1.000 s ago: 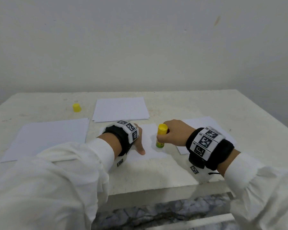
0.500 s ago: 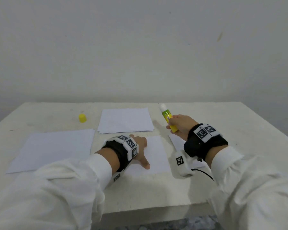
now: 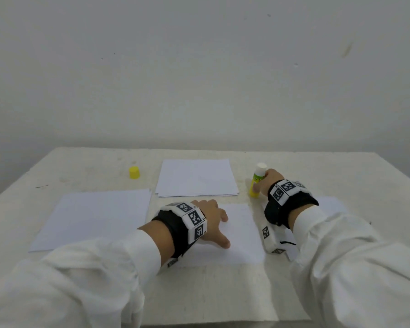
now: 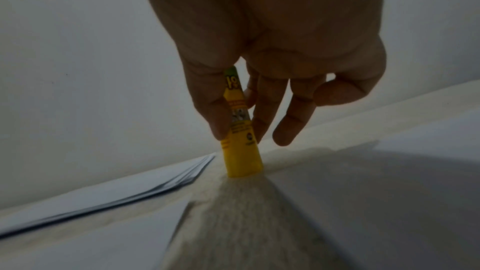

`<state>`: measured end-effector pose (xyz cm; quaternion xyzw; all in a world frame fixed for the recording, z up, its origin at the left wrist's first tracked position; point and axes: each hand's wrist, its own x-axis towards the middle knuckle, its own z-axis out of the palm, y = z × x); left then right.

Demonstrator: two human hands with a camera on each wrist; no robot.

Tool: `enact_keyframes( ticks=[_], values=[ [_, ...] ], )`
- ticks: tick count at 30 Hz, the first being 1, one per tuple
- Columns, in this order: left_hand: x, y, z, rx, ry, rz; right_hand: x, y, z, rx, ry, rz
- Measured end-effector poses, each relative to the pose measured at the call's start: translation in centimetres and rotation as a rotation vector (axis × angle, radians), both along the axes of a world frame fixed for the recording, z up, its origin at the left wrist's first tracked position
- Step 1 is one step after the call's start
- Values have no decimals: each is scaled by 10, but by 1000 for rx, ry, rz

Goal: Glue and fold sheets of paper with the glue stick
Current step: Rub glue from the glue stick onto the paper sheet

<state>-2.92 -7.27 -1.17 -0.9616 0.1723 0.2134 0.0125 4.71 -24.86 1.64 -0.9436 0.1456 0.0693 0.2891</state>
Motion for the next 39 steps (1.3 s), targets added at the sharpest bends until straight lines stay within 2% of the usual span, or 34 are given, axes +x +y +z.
enact_keyframes(
  ticks=[5,9,13,19,24,27,31,34,39],
  values=[
    [-2,0,1,57,-84,-74,0,1,-3,0,40,-42],
    [-8,0,0,5,-112,-13,-22,-6,4,56,114,-65],
    [-15,3,1,-13,-99,23,-55,-6,21,-185,221,77],
    [-25,21,16,-146,-237,62,-71,12,31,-244,235,299],
    [-28,97,26,-102,-252,241,-71,86,40,-248,157,604],
    [-33,166,31,-14,-162,417,-66,148,31,-267,161,702],
    [-44,252,32,156,7,553,-59,219,19,-420,184,747],
    [-47,287,28,250,78,527,-51,250,6,-572,174,774],
    [-43,294,29,326,75,410,-37,266,-9,-663,199,776]
  ],
)
